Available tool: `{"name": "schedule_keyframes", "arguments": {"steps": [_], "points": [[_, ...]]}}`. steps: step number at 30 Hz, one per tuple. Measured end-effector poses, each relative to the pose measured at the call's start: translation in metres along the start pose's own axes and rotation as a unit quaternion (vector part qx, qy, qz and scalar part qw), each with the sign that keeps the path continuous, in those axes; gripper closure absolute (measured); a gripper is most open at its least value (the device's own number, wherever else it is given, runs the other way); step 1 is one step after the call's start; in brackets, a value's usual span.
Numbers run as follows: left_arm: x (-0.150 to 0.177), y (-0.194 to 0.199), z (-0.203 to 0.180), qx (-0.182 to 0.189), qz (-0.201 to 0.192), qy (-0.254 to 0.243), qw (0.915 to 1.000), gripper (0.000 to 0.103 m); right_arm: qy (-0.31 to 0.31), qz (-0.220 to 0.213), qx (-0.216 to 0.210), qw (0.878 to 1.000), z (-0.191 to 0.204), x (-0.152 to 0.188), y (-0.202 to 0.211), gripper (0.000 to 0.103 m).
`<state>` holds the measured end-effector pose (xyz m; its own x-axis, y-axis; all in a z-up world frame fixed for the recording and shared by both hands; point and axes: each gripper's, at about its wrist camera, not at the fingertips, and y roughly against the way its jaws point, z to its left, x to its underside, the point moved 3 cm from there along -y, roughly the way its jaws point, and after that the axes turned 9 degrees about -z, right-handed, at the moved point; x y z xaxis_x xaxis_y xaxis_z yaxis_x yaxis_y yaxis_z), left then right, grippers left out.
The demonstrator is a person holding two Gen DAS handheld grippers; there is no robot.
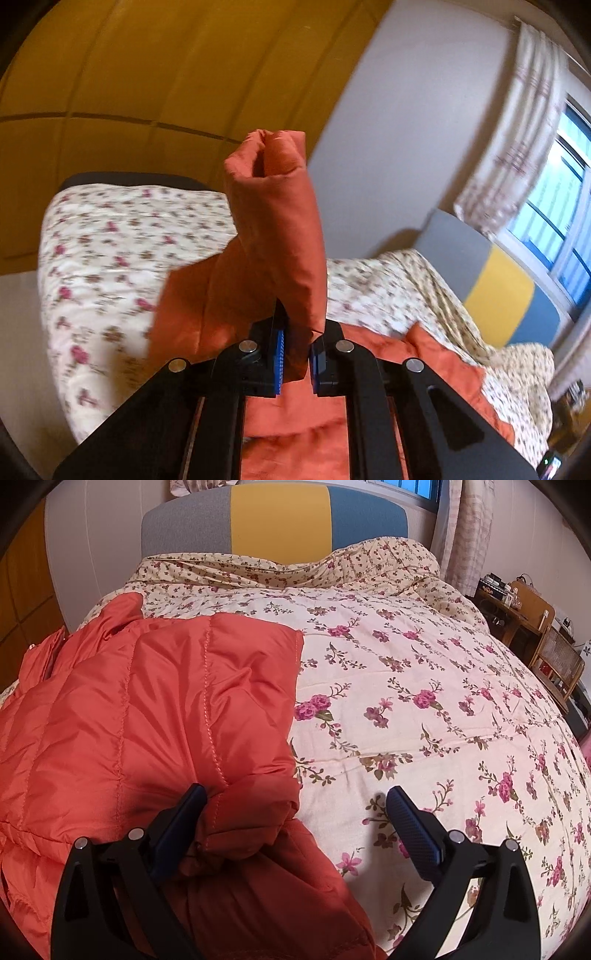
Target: Fold large clothes
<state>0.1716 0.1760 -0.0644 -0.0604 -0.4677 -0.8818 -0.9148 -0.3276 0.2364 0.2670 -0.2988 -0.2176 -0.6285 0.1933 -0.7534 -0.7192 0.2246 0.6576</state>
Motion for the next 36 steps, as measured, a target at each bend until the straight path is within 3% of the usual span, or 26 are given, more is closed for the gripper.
{"name": "schedule_keyframes", "arguments": {"steps": [9, 16, 22, 29, 34, 36], "points": [[0.028, 0.004, -0.094, 0.1, 0.026, -0.042, 0.9938, 0.093, -0.001, 0.0, 0.0, 1.0, 0.0, 0.0, 0.001, 0.005], [0.059, 0.01, -0.167, 0.183, 0.052, -0.084, 0.9782, 0.093, -0.001, 0.001, 0.0, 1.0, 0.0, 0.0, 0.001, 0.005], [0.095, -0.001, -0.204, 0.218, 0.09, -0.109, 0.9658, 0.093, -0.003, 0.001, -0.001, 1.0, 0.0, 0.0, 0.001, 0.005], [0.149, -0.004, -0.247, 0.256, 0.149, -0.164, 0.9409, 0.093, -0.007, 0.002, -0.004, 1.0, -0.002, 0.001, 0.001, 0.005], [0.188, -0.016, -0.258, 0.256, 0.194, -0.217, 0.9219, 0.092, -0.009, 0.003, -0.005, 1.0, -0.002, 0.001, 0.001, 0.004], [0.198, -0.02, -0.255, 0.256, 0.214, -0.226, 0.9153, 0.08, -0.01, 0.003, -0.006, 1.0, -0.003, 0.001, 0.001, 0.004]]}}
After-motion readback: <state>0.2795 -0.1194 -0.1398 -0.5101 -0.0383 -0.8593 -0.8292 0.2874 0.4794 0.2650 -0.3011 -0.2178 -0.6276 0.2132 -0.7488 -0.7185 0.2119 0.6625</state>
